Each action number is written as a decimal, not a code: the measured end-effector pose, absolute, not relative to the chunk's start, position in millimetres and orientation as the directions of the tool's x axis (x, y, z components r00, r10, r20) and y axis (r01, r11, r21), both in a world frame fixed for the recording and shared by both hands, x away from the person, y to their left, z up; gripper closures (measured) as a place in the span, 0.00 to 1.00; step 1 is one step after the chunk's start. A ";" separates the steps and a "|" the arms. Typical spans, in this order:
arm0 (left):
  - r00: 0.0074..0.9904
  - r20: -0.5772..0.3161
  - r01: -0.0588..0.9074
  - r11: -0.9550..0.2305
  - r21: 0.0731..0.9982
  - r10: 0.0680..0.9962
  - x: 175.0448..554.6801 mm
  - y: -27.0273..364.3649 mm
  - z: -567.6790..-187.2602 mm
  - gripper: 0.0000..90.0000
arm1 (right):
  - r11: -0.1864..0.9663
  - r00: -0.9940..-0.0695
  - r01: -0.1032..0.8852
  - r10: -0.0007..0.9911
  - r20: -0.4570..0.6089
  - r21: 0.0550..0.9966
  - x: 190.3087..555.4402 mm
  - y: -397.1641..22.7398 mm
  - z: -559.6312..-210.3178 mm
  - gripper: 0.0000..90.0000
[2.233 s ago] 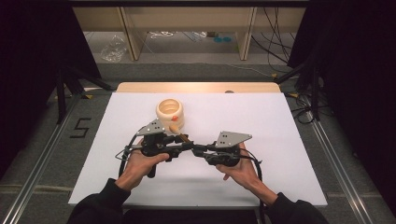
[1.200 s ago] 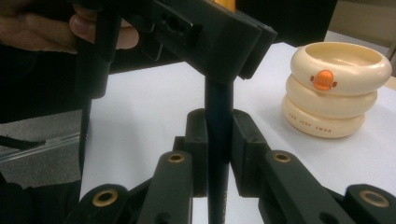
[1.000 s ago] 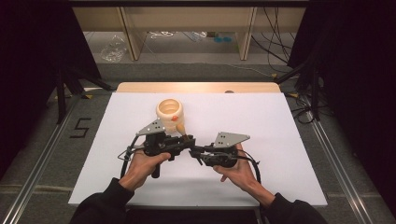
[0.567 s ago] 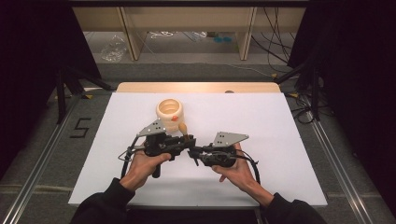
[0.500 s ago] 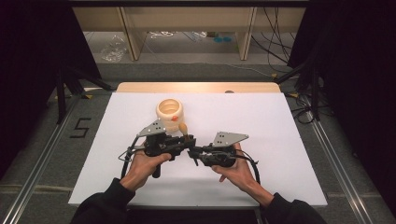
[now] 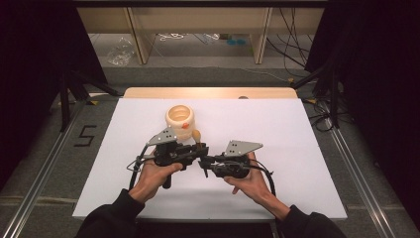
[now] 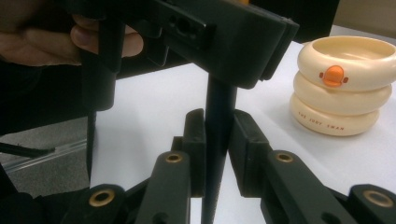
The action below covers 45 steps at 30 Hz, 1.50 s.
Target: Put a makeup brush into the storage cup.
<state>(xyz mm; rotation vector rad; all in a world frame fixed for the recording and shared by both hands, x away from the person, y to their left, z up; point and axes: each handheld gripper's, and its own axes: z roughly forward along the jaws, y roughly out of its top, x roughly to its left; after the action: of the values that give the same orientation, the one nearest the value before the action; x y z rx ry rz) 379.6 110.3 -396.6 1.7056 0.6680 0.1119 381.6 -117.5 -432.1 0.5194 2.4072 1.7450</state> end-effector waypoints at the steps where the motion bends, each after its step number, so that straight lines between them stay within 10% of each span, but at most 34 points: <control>1: 0.829 -0.277 0.365 -0.096 0.926 0.485 379.6 110.4 -396.5 0.85 | 0.284 -0.933 0.204 0.347 0.098 0.937 381.2 -117.6 -431.9 0.84; 45: 0.651 -0.162 0.313 -0.069 0.947 0.741 426.7 173.0 -358.5 0.85 | 0.287 -0.828 0.288 0.554 0.087 0.914 376.8 -150.0 -423.0 0.23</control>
<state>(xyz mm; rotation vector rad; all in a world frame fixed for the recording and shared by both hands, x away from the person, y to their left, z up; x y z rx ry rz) 426.7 173.0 -358.5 1.6577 0.8753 0.4394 376.8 -150.0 -423.0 0.7742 2.3102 1.5590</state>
